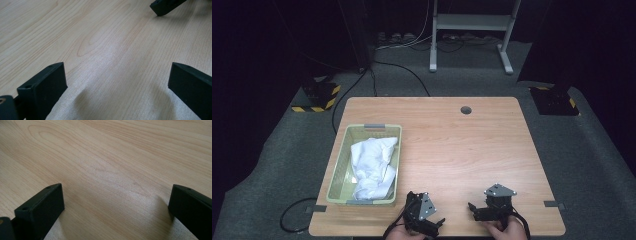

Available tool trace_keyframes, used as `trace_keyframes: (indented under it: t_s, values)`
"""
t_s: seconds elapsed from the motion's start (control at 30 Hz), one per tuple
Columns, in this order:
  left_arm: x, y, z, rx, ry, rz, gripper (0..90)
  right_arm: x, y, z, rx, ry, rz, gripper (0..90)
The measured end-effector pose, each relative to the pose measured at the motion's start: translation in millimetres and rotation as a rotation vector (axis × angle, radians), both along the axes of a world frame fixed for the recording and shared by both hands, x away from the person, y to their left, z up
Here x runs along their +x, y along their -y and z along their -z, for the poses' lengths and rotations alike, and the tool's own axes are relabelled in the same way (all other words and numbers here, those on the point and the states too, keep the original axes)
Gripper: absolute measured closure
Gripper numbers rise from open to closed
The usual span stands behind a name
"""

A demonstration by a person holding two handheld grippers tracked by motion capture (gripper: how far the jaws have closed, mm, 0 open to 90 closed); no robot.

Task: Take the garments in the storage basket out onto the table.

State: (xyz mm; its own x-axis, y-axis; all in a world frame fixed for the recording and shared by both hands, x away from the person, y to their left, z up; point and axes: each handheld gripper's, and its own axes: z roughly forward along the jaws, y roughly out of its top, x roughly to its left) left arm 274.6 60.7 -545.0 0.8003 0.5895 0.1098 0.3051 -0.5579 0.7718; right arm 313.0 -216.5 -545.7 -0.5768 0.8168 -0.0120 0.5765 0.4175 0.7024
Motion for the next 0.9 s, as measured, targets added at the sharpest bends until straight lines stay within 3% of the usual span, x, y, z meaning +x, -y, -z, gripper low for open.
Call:
trace_keyframes:
  t_s: [0.67,0.9]
  values:
    - [0.2,-3.6,-0.8,-0.035,-0.005,0.004,0.4,-0.2,-0.7,0.0,0.0,0.001,0.008,0.0]
    - [-0.9,-6.8,-4.7,-0.083,-0.001,0.037,0.3,-0.2,-0.8,0.0,0.001,0.0,0.009,0.0]
